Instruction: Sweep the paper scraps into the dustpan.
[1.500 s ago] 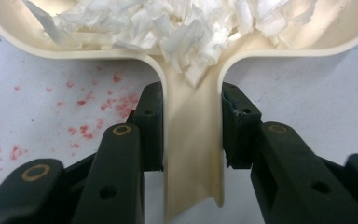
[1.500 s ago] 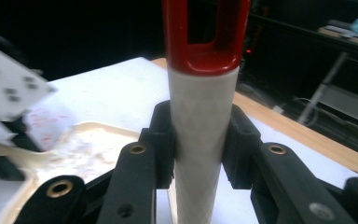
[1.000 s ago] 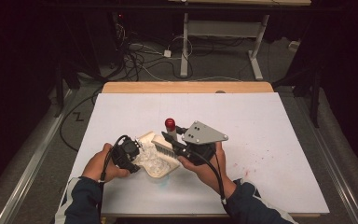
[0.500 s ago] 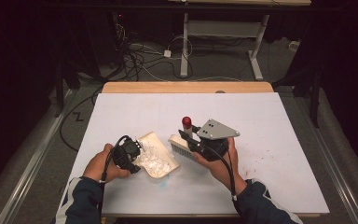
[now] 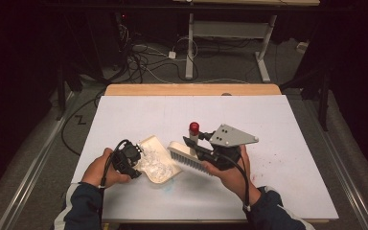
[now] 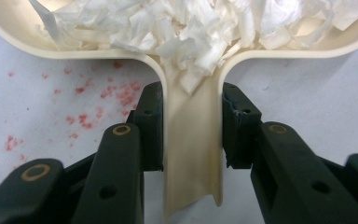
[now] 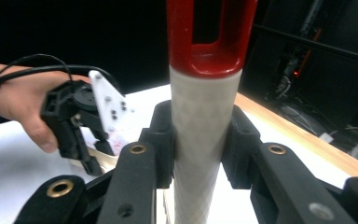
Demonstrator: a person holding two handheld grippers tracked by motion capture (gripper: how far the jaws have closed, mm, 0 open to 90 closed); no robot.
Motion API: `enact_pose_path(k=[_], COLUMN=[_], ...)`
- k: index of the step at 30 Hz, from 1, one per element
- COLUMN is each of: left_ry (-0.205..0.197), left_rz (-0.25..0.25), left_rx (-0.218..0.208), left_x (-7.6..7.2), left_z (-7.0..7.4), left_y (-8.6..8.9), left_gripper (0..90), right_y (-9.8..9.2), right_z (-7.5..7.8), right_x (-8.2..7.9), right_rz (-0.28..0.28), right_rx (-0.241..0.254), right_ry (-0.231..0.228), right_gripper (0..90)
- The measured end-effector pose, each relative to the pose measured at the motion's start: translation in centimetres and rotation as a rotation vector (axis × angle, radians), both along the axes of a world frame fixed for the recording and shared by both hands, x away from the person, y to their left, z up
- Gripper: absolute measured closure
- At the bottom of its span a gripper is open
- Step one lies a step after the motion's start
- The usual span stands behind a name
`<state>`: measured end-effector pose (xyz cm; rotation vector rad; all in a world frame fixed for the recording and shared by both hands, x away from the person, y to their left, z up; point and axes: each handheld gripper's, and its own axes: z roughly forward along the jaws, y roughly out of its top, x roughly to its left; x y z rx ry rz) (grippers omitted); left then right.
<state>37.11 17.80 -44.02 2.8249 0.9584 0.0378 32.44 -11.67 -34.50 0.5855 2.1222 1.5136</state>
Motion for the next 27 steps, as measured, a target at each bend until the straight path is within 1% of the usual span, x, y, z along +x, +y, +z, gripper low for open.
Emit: enact_pose_path(k=[2,3,4,5,6,9,10,12,13,14,15,16,17,18,21,22,23,24,25,26,27], left_ry=[-0.002,-0.003,-0.004,-0.002,-0.002,0.007,0.005,0.005,0.002,-0.003,-0.004,-0.004,-0.003,-0.005,-0.009,-0.007,-0.005,-0.002,-0.003,-0.005,-0.006], left_rz=[0.001,0.000,0.001,-0.002,-0.003,-0.006,-0.002,0.014,0.020,0.025,0.032,0.038,0.040,0.044,0.061,0.069,0.074,0.079,0.085,0.089,0.099], left_rx=[-0.006,-0.013,-0.023,-0.022,-0.016,0.002,0.003,-0.011,-0.012,-0.010,-0.010,-0.010,-0.012,-0.017,-0.023,-0.027,-0.027,-0.029,-0.031,-0.031,-0.034], left_x=[0.0,-0.1,-0.1,-0.2,-0.2,-0.4,-0.4,-0.3,-0.2,-0.2,-0.2,-0.1,-0.1,-0.1,0.2,0.3,0.3,0.4,0.4,0.4,0.5], left_z=[0.1,0.2,0.3,0.4,0.4,0.4,0.4,0.4,0.4,0.4,0.4,0.3,0.3,0.3,0.4,0.3,0.3,0.3,0.2,0.2,0.2], left_y=[0.2,0.3,0.5,0.6,0.6,0.5,0.6,0.8,0.8,0.9,1.0,1.1,1.1,1.2,1.5,1.6,1.6,1.6,1.6,1.5,1.5], left_gripper=[63.0,63.0,63.0,63.0,63.0,63.0,63.0,63.0,63.0,63.0,63.0,62.9,62.9,62.9,62.9,63.0,63.0,63.0,63.0,63.0,63.0], right_y=[-0.3,-0.8,-0.8,-1.2,-1.2,-1.5,-1.5,-1.4,-1.4,-1.5,-1.5,-1.6,-1.6,-1.6,-1.2,-0.7,-0.7,0.1,0.1,0.5,1.3], right_z=[0.1,0.0,0.0,-0.3,-0.3,-0.8,-0.8,-0.9,-0.9,-0.9,-0.9,-0.8,-0.8,-0.8,-0.9,-1.1,-1.1,-1.6,-1.6,-1.9,-2.5], right_x=[0.0,0.1,0.1,0.3,0.3,0.8,0.8,1.0,1.3,2.3,2.3,3.6,4.4,4.4,7.1,8.8,8.8,10.3,10.3,11.0,12.3], right_rz=[-0.005,-0.012,-0.012,-0.031,-0.031,-0.054,-0.054,-0.065,-0.075,-0.107,-0.107,-0.134,-0.151,-0.151,-0.198,-0.225,-0.225,-0.247,-0.247,-0.246,-0.258], right_rx=[-0.004,-0.023,-0.023,-0.038,-0.038,-0.056,-0.056,-0.062,-0.067,-0.063,-0.063,-0.045,-0.043,-0.043,-0.031,-0.034,-0.034,-0.041,-0.041,-0.036,-0.033], right_ry=[0.002,0.007,0.007,0.006,0.006,0.013,0.013,0.008,-0.003,-0.022,-0.022,-0.040,-0.050,-0.050,-0.070,-0.094,-0.094,-0.101,-0.101,-0.097,-0.074], right_gripper=[69.9,69.9,69.9,69.9,69.9,69.9,69.9,69.9,69.9,69.9,69.9,69.9,70.0,70.0,69.9,70.0,70.0,70.0,70.0,70.0,69.9])
